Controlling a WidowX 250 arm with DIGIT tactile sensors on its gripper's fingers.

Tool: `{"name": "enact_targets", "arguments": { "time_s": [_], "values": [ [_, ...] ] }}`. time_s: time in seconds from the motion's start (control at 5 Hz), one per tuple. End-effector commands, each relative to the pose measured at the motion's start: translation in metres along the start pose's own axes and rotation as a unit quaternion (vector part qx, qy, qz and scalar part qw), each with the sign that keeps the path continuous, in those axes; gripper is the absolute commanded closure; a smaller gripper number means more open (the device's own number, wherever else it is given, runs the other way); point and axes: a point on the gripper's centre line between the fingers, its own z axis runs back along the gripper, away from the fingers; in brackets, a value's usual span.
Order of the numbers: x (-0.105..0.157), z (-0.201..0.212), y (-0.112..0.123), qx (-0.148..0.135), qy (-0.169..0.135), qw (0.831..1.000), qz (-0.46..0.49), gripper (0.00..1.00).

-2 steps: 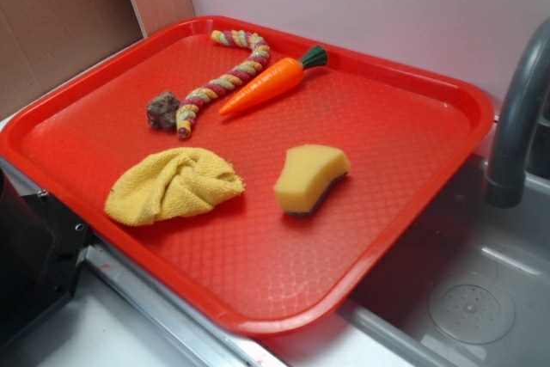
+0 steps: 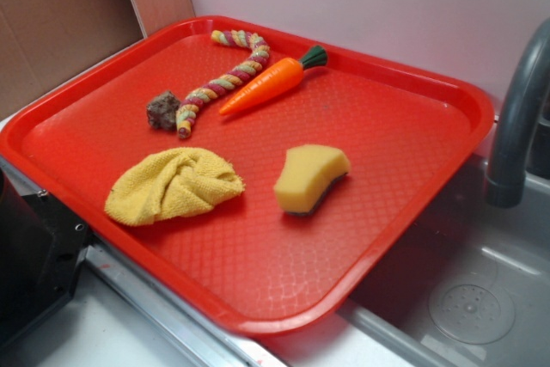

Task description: Grab the green sponge.

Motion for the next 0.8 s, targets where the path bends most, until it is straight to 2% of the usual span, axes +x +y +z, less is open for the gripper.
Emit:
{"name": "enact_targets", "arguments": {
  "time_s": [0.0,0.2,0.4,0.6],
  "values": [
    [0.01,-0.01,-0.024,-0.03,-0.006,0.986,0.164,0.0],
    [0.018,-0.021,-0.046,-0.035,-0.016,0.98,0.196,0.0],
    [0.033,-0.039,-0.074,-0.062,-0.009,0.98,0.188,0.0],
    [0.053,-0.062,-0.091,-0.05,-0.025,0.974,0.221,0.0]
  ]
}}
